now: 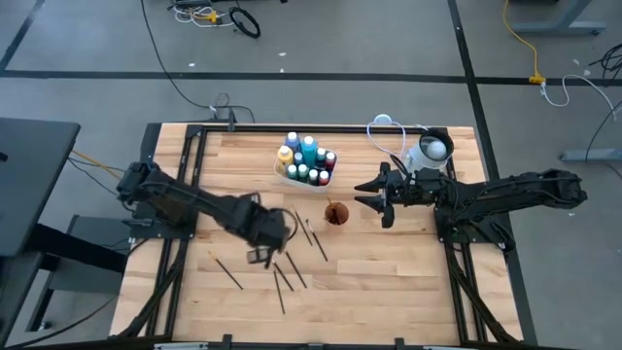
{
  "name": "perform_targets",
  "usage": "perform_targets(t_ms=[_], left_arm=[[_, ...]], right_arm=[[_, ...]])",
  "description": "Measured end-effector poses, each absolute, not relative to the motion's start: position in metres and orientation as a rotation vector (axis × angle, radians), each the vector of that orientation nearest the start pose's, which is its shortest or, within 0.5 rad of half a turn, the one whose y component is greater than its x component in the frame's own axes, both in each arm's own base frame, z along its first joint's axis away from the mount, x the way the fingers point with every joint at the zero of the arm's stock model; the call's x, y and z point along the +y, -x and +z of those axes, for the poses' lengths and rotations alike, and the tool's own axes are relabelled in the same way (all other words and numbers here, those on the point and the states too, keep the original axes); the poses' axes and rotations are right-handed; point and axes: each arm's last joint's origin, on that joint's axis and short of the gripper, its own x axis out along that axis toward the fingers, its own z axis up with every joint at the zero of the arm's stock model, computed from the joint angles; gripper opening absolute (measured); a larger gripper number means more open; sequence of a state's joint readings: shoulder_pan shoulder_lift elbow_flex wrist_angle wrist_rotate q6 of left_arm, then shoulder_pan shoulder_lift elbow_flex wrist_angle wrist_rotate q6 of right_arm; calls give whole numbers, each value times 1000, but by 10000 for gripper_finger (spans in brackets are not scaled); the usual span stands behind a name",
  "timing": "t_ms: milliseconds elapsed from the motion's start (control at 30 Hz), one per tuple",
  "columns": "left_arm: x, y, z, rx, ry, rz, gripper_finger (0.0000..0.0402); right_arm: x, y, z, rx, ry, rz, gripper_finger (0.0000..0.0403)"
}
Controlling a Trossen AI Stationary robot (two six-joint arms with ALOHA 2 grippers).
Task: Pick & Place Paint Supplies
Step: Put the black paint brush into the orange cup
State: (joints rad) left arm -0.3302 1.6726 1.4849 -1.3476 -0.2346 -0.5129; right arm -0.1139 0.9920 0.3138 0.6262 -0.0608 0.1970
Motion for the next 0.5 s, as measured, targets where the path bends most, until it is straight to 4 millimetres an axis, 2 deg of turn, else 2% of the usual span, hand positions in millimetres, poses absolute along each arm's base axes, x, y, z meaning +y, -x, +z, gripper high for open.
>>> perform_targets(t_ms=[233,400,500], left_arm=[[-114,-264,284,1570,-192,199,82],[-126,-258,284,1584,-169,184,86],[-130,-255,284,1581,-162,193,102]], right_arm=[[-21,-199,212,46,-201,-58,158],[-21,-199,213,46,-201,-58,158],[-21,-199,213,46,-201,-58,158]])
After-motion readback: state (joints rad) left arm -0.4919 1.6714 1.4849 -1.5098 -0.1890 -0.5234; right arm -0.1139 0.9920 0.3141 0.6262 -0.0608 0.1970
